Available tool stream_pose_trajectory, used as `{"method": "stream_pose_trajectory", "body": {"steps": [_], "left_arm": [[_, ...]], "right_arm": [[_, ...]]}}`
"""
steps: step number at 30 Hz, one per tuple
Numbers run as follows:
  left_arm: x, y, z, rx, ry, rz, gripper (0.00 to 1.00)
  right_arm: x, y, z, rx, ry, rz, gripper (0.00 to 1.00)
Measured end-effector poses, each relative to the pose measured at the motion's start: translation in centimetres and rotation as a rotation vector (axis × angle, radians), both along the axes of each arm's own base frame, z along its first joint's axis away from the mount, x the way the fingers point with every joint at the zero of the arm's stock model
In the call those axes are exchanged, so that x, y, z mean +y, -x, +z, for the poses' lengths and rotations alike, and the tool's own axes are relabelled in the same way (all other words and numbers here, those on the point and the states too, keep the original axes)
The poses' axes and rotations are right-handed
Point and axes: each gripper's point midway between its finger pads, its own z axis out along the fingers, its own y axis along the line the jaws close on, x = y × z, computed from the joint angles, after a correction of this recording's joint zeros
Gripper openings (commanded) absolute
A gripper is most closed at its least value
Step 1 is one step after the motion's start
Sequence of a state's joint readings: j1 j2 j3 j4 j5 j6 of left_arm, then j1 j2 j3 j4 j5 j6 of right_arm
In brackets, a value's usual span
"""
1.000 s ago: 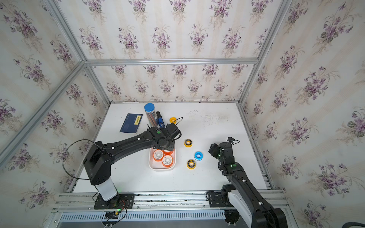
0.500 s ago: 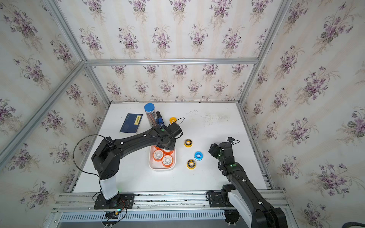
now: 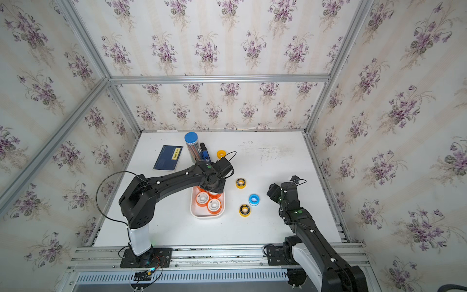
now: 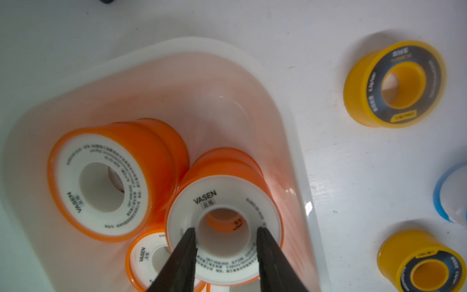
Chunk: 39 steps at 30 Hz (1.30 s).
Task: Put the sealing tape into the storage box
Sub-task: Adjust the sealing tape in the storage box.
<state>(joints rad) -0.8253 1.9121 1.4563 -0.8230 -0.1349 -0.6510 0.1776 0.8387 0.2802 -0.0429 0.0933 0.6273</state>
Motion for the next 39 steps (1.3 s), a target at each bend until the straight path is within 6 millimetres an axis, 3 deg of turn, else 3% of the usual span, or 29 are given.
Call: {"method": "stream_pose_trajectory", "body": {"steps": [27,35,39], "left_arm": [[0.1,-1.2,-1.6,-0.041,0.017,0.025,0.37],[-0.2,-1.5,-0.6,-0.062,0.033,0.025,0.4],[0.3,-0.4,0.2,-0.014,0.021,0.009,0.42]], "right_arm": [[0.0,0.0,0.2,-0.006,-0.001,0.0,0.83],[0.0,0.0,0.2,-0.007,-0.001,0.0,0.83],[0.0,0.0,0.2,-0.007,-0.001,0.0,0.84]]}}
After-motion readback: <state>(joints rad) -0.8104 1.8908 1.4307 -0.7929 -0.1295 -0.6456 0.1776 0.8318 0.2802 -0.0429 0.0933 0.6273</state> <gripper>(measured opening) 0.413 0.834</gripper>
